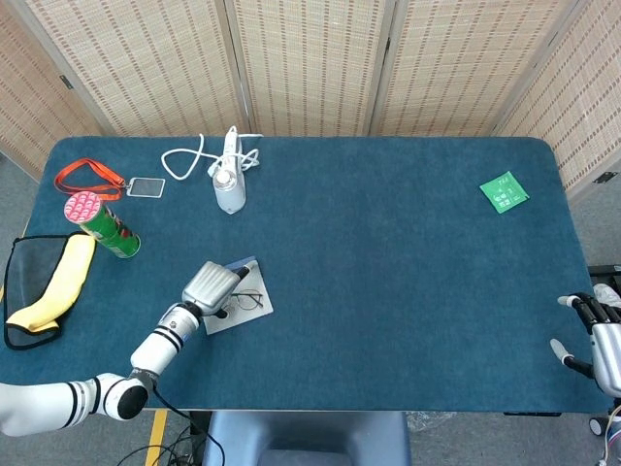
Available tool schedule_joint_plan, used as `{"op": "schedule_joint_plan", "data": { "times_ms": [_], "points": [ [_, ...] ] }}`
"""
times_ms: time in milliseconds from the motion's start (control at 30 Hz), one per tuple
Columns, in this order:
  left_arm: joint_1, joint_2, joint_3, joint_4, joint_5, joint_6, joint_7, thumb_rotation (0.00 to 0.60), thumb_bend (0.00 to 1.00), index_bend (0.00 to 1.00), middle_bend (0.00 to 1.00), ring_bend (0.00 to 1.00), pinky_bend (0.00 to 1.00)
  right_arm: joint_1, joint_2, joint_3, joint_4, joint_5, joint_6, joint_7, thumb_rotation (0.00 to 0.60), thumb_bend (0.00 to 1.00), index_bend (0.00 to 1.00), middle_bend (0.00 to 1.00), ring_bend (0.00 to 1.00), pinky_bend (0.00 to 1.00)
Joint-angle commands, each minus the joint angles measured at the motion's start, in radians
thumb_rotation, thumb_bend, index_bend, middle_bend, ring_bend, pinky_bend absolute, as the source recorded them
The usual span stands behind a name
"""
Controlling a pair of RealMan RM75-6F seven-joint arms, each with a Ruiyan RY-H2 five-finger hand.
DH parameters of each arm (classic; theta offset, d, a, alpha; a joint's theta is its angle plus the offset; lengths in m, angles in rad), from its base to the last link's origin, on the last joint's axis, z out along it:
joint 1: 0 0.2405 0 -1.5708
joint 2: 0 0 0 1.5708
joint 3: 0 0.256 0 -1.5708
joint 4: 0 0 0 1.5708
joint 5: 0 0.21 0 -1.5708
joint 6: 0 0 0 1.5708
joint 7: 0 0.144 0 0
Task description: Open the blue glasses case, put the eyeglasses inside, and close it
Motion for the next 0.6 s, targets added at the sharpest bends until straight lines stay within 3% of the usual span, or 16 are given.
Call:
{"op": "schedule_joint_plan", "data": {
  "times_ms": [33,600],
  "points": [
    [-0.001,-0.016,-0.003,0.019,-0.006,0.000,0.007,0.600,0.28,0.00,0.98,0.90,0.96,-0.001,0.002,0.000,-0.002,-0.002,0.003,-0.001,0.600,0.21,0.27,0.27,0.37,0.30],
    [-0.060,-0.135,-0.060,0.201,-0.185,-0.014,0.093,0.600,0.28,0.00,0.98,0.91,0.96,-0.012,0.008,-0.002,-0.009,-0.002,0.017,-0.003,0.600,0.21,0.27,0.27,0.37,0.30]
  ]
}}
